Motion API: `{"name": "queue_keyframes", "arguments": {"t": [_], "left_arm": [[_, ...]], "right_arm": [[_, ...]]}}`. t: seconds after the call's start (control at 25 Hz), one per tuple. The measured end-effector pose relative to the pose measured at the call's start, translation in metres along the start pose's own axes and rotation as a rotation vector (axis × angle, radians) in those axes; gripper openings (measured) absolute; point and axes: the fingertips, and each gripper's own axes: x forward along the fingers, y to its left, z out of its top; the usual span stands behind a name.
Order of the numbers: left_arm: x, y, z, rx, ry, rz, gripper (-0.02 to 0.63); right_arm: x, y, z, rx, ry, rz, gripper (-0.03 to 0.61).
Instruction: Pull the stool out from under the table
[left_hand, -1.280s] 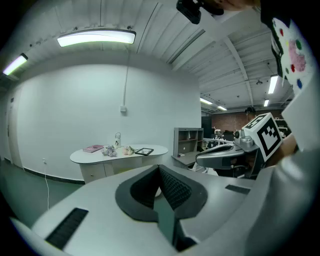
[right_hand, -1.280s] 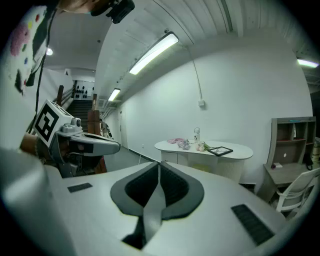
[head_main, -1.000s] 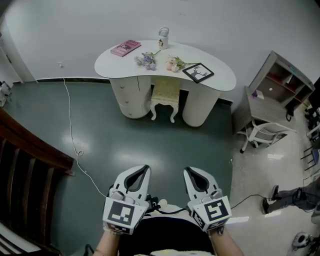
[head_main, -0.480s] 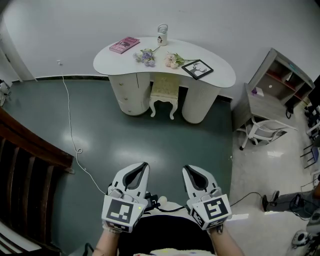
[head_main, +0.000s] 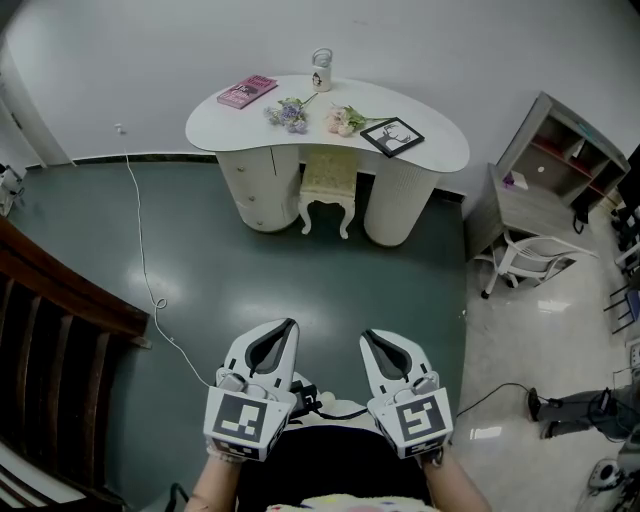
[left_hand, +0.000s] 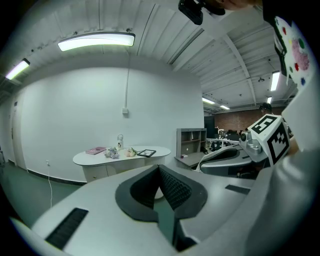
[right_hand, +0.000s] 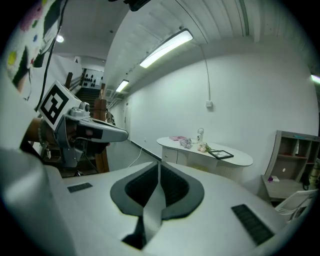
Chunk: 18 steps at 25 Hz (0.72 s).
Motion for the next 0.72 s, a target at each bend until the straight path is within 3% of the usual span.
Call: {"name": "queue_keyframes", "arguments": {"t": [0.72], "left_arm": [[0.048, 0.004, 0.014, 0.012, 0.006, -0.065, 0.017]], "right_arm": [[0.022, -0.047, -0.001, 0.101, -0.010, -0.063, 0.041]]}}
